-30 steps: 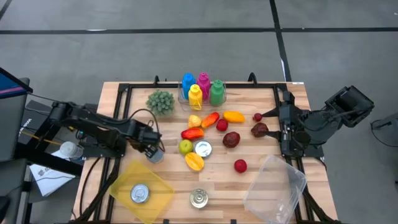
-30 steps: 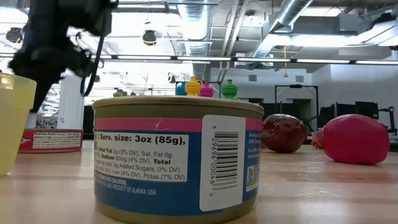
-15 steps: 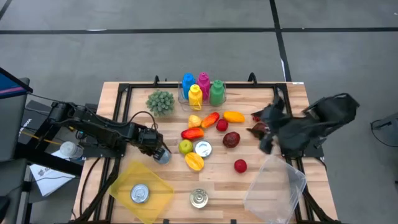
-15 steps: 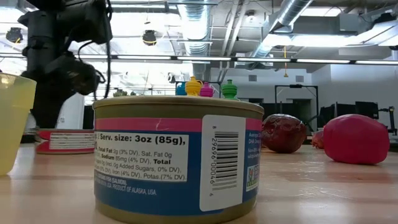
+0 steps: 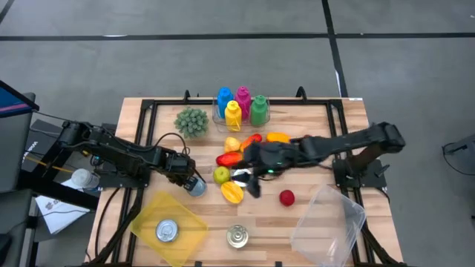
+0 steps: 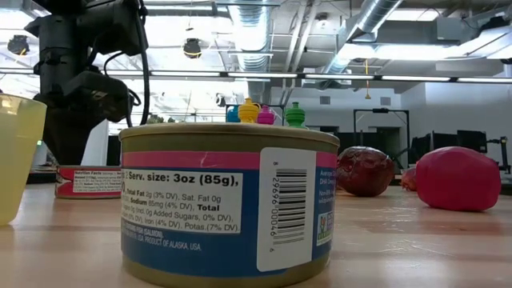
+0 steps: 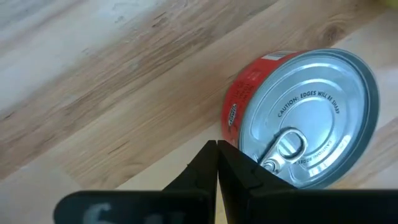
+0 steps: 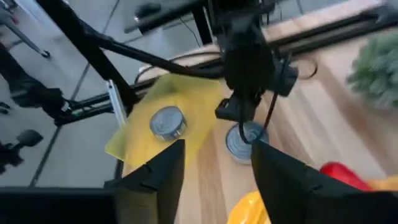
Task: Pick & Place Food Item
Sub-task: Put the red tuna can into the yellow bin
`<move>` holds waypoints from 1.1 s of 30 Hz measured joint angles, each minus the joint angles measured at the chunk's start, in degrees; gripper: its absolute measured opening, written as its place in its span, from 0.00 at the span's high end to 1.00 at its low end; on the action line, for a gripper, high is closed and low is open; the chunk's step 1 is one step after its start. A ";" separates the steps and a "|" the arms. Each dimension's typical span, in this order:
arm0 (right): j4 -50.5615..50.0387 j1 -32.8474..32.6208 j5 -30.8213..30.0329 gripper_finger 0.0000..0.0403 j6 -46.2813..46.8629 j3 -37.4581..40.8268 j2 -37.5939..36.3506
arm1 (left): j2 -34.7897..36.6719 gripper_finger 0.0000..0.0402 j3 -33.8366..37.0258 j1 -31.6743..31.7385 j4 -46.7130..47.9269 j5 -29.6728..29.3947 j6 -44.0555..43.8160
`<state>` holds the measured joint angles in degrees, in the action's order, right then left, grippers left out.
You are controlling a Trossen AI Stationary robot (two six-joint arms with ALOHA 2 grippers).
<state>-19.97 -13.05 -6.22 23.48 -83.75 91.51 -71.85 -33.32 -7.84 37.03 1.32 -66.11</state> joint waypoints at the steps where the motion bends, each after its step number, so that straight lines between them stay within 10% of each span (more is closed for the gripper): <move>1: 0.07 0.51 0.86 0.59 0.30 -0.61 1.93 | 0.00 1.00 0.00 0.00 -0.04 -0.01 0.42; 12: -0.60 -0.42 1.93 0.98 2.48 -7.91 19.98 | 0.02 1.00 0.00 0.00 -0.21 -0.02 5.17; 33: 2.31 0.58 -4.09 1.00 9.16 -18.25 41.30 | 0.02 1.00 0.00 0.00 -2.22 -0.33 11.86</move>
<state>-17.67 -12.47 -10.31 32.64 -102.01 132.82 -71.83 -33.32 -7.84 34.81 0.99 -54.25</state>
